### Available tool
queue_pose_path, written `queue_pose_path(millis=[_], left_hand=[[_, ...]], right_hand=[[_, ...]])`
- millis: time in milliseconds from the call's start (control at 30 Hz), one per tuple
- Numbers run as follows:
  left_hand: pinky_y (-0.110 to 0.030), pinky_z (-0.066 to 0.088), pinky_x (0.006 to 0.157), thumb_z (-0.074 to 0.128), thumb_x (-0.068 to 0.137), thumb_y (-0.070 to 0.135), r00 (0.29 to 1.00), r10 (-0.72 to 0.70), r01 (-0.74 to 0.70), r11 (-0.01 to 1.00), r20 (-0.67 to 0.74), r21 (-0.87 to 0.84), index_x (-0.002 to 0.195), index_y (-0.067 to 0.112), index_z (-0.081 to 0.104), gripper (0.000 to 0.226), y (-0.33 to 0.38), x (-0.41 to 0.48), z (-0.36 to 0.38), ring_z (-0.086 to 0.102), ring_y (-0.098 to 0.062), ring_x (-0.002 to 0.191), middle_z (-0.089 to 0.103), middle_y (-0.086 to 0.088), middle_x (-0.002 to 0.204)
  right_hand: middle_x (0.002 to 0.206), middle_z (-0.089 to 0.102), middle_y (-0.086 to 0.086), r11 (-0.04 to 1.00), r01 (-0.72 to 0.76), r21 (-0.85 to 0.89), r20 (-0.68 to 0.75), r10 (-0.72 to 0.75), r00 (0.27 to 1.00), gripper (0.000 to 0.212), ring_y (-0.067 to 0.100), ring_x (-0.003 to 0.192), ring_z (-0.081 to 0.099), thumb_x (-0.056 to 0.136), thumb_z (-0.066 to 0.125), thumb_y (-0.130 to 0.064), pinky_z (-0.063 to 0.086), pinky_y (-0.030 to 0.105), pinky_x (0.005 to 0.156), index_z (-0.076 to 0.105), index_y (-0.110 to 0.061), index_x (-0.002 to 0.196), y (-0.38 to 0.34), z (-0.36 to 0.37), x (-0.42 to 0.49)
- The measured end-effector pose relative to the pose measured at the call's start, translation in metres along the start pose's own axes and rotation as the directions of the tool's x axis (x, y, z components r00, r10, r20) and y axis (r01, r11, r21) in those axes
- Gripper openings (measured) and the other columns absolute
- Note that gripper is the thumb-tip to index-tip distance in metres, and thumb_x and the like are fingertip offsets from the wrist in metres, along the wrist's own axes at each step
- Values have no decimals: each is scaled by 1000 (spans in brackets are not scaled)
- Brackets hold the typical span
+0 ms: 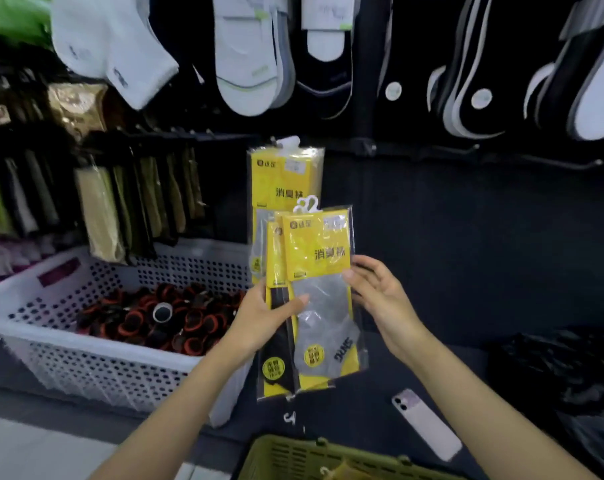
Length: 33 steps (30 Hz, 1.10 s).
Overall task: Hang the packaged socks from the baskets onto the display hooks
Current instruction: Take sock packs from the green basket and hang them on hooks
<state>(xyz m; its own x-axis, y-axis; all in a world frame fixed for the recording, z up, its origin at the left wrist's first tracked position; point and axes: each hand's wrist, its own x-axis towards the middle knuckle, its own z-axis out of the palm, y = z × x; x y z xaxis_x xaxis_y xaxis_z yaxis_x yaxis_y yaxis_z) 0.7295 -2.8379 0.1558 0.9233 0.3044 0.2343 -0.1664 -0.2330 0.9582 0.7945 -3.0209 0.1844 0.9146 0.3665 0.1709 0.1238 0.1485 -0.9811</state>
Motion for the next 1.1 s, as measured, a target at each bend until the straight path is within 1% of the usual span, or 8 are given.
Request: queue_pose_path(millis=[233, 367, 467, 600, 733, 833, 967, 1100], left_hand=[[-15, 52, 58, 83, 58, 45, 995, 31, -34, 999, -100, -30, 82, 21, 65, 39, 11, 13, -43, 68, -7, 68, 71, 6, 73], [-13, 44, 50, 58, 75, 51, 984, 71, -86, 992, -162, -90, 73, 31, 72, 24, 18, 14, -70, 62, -4, 56, 66, 7, 61], [-20, 30, 44, 46, 83, 54, 961, 88, -106, 993, -261, -58, 62, 36, 66, 34, 20, 16, -91, 42, -10, 43, 41, 5, 46], [-11, 41, 58, 46, 87, 50, 905, 166, -177, 984, -392, 8, 86, 32, 65, 27, 24, 18, -123, 57, -2, 61, 60, 13, 62], [-9, 32, 43, 46, 82, 55, 872, 193, -182, 981, -449, 68, 56, 27, 46, 38, 29, 17, -138, 36, -1, 39, 36, 9, 42], [-15, 31, 46, 46, 81, 55, 870, 191, -166, 982, -454, 94, 56, 25, 36, 40, 32, 17, -142, 30, -1, 38, 30, 9, 40], [-25, 34, 56, 45, 83, 53, 880, 170, -163, 985, -443, 54, 51, 31, 47, 39, 34, 19, -140, 40, 0, 42, 39, 10, 42], [-29, 27, 53, 47, 80, 56, 885, 169, -167, 985, -434, 41, 49, 28, 30, 46, 32, 22, -139, 26, -4, 41, 25, 7, 44]], right_hand=[[100, 70, 14, 993, 117, -20, -24, -117, 993, 25, 19, 91, 66, 86, 64, -31, 54, 35, 83, 63, -7, 94, -23, 56, 32], [97, 75, -6, 975, 218, 50, 4, -219, 976, 12, 8, 90, 70, 91, 59, -21, 54, 16, 68, 64, -21, 102, -26, 74, 43], [94, 75, -5, 965, 247, 84, -61, -243, 968, 14, 8, 85, 71, 93, 56, -20, 54, 16, 65, 63, -24, 104, -33, 81, 53], [94, 75, -2, 962, 273, 16, -94, -271, 958, 11, 11, 84, 72, 94, 56, -22, 57, 21, 66, 63, -22, 103, -50, 82, 70], [92, 75, 3, 963, 260, -79, -77, -266, 961, 9, 17, 85, 72, 94, 57, -21, 58, 31, 73, 63, -19, 101, -54, 89, 86], [97, 73, 8, 968, 232, -89, -112, -242, 964, 7, 24, 91, 70, 94, 57, -19, 57, 41, 83, 63, -20, 98, -48, 96, 101], [97, 72, 2, 959, 251, -130, -181, -272, 945, 5, 15, 92, 69, 93, 59, -18, 56, 34, 83, 62, -22, 93, -40, 101, 124], [86, 69, -7, 960, 191, -205, -291, -246, 925, 10, 14, 88, 67, 92, 61, -24, 55, 33, 81, 60, -26, 82, -34, 102, 154]])
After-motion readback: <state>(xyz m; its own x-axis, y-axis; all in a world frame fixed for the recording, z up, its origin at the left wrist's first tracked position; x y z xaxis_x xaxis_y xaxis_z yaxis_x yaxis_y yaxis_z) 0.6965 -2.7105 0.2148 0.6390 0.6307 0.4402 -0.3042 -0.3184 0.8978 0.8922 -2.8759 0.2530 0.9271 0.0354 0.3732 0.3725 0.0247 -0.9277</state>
